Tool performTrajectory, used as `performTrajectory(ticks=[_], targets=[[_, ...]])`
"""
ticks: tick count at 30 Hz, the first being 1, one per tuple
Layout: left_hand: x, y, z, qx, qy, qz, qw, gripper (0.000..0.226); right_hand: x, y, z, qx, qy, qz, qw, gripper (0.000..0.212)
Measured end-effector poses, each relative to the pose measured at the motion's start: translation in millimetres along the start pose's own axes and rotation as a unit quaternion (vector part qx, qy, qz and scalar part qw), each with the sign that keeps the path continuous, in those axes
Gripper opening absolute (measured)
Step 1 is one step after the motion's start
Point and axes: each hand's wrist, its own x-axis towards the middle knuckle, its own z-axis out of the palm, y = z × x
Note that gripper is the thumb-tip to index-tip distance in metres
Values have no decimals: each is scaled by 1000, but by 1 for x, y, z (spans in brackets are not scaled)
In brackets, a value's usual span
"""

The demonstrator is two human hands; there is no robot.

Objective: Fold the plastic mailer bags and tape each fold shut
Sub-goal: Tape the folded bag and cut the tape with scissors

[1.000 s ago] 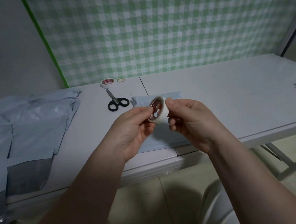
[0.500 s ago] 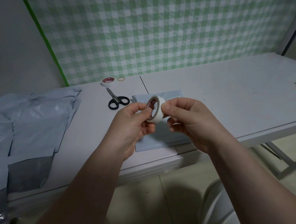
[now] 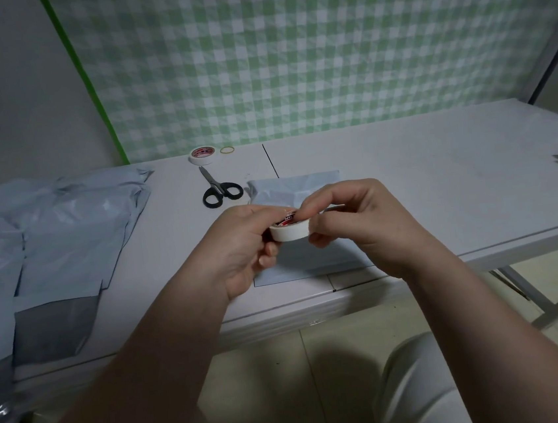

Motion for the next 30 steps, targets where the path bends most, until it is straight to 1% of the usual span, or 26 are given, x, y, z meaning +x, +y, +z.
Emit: performTrajectory(ticks=[6,10,12,15,17,19,21,22,24,27,30], targets=[[3,-1,4,30,7,10,999,9,1,3,6,-26,49,8,998,14],[5,-1,6,43,14,11,999,11,3,6,8,-33,78,8,996,25],[6,-1,4,25,10,-6,1000,10,2,6,6,-31,66,11,997,26],[6,1,-2,-31,-23,-47,998,16,1,9,-4,-48,-3,31,998,31],[4,2,-5,-44,-45,-65,996,16,-1,9,-8,-88,-46,20,995,29],[2,2,-5,-30,-44,-63,997,15,-1,8,-6,-109,-45,-8,993,23],[0,3,-5,8,-7,-30,999,19,0,7,-1,-141,-1,-34,989,15],[-1,4,-6,38,22,-2,999,21,2,7,1,-178,28,-51,982,14],[-5,5,-6,113,76,69,988,21,6,11,5,-274,73,-97,954,13],[-13,6,-6,217,113,195,950,17,11,17,7,-354,112,-139,918,10],[-19,7,-4,325,141,268,896,16,13,22,11,-395,141,-171,891,9]])
